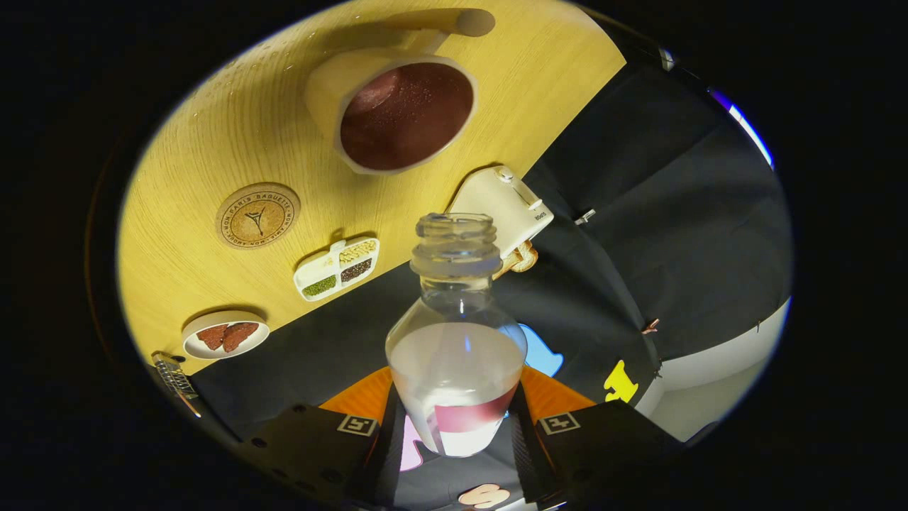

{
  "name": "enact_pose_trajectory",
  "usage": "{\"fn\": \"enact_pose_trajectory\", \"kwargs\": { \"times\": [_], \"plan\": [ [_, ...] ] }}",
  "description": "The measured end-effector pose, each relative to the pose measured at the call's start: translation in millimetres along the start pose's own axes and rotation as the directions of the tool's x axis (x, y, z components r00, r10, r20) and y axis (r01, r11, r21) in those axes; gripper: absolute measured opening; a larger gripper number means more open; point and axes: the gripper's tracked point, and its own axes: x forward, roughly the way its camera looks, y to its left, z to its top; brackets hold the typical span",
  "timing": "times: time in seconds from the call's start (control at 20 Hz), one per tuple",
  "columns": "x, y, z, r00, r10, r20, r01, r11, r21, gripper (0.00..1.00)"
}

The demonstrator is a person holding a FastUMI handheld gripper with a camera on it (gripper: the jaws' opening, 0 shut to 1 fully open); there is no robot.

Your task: Take the bottle from table, then pour the juice into the cup, finally place the bottle on the coaster

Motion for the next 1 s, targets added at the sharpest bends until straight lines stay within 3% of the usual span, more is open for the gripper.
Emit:
{"fn": "enact_pose_trajectory", "kwargs": {
  "times": [0.4, 0.6, 0.7, 0.8, 0.9, 1.0],
  "plan": [
    [-16.6, 1.5, -17.8, 0.997, 0.015, -0.082, -0.005, 0.992, 0.128, 0.67],
    [-29.8, -2.6, -48.5, 0.983, 0.029, -0.181, 0.024, 0.958, 0.286, 0.67],
    [-41.7, -0.7, -68.9, 0.967, 0.068, -0.245, 0.040, 0.911, 0.411, 0.67],
    [-54.7, 0.6, -89.9, 0.948, 0.109, -0.299, 0.074, 0.838, 0.541, 0.67],
    [-68.9, 0.0, -109.7, 0.929, 0.145, -0.342, 0.129, 0.739, 0.662, 0.67],
    [-79.1, 8.0, -122.3, 0.910, 0.199, -0.365, 0.179, 0.604, 0.777, 0.68]
  ]
}}
